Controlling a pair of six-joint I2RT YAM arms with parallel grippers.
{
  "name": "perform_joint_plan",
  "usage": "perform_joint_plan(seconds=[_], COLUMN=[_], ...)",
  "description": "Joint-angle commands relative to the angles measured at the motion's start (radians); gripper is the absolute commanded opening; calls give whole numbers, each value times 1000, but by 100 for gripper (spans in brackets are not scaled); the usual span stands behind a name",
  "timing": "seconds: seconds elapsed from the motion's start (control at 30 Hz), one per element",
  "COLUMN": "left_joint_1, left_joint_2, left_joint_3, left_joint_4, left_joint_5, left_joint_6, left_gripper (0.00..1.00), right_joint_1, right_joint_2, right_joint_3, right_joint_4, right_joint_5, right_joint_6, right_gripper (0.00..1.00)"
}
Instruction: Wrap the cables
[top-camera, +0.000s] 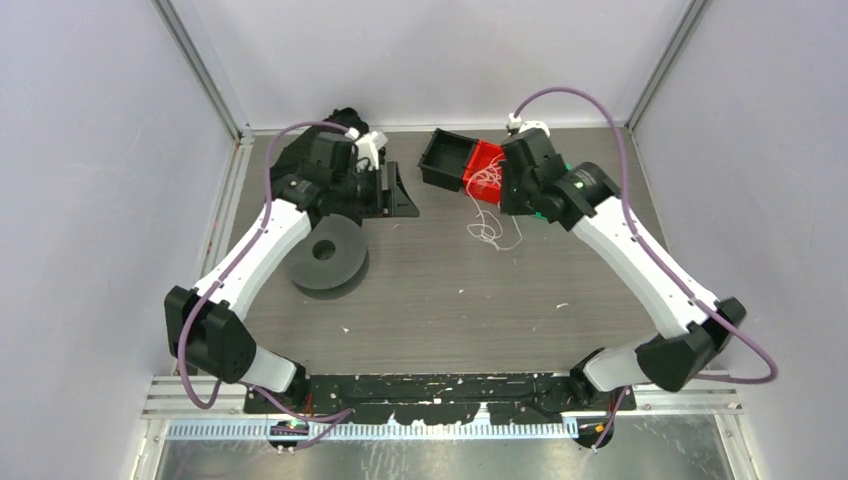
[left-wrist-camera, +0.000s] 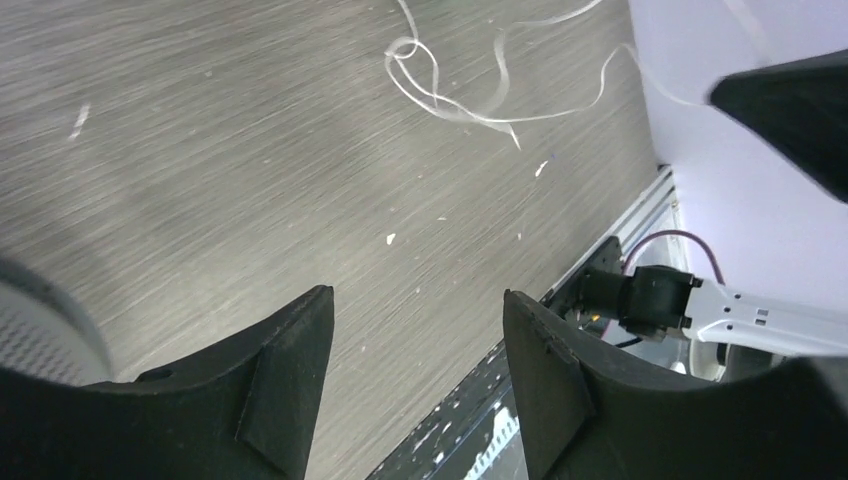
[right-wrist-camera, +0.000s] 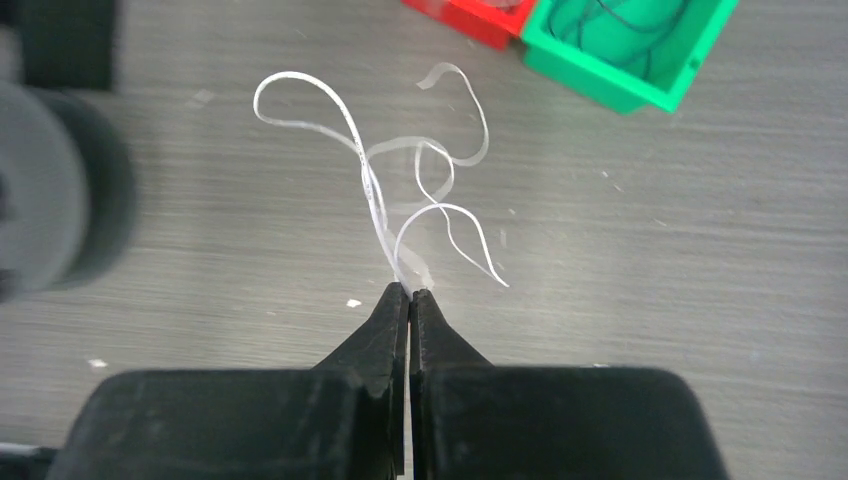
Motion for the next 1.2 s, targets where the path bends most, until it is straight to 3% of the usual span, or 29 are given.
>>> perform_joint_plan(seconds=[0.0, 0.2, 0.37, 0.43, 0.5, 0.63, 0.8, 0.87, 0.97, 1.1, 1.17], left_joint_1=[-18, -28, -27, -28, -29, -47, -99, -86, -76, -72, -72], left_joint_2=[-59, -30, -9, -2, 9, 20, -53, -48, 5, 112, 135], left_joint_3=[-78, -228, -276, -325, -343, -304, -392, -397, -363, -215, -200], left_joint_4=[254, 467, 590, 764, 808, 635, 697, 684, 651, 389, 366], left_joint_5=[52, 59, 101, 164, 216, 157, -25, -70, -19, 61, 95], left_joint_6=[-66, -105, -275, -320, -283, -81, 28, -31, -124, -202, -260], left_gripper=[65, 65, 65, 62, 62, 62, 69, 75, 75, 73, 71], right_joint_1=[5, 5, 6, 7, 6, 5, 6, 6, 7, 6, 6], right_joint_2=[-65, -79, -71, -78, -74, -65, -55, -50, -41, -34, -34], right_joint_3=[66, 64, 59, 35, 27, 15, 13, 13, 13, 14, 14], right_joint_4=[70, 167, 200, 231, 241, 258, 272, 274, 275, 274, 274], right_joint_5=[-98, -215, -225, -232, -238, -273, -291, -292, -294, -296, -297], right_joint_6=[59, 145, 172, 188, 197, 213, 220, 220, 220, 217, 217], right_gripper=[1, 1, 0, 1, 1, 0, 0, 1, 0, 1, 1])
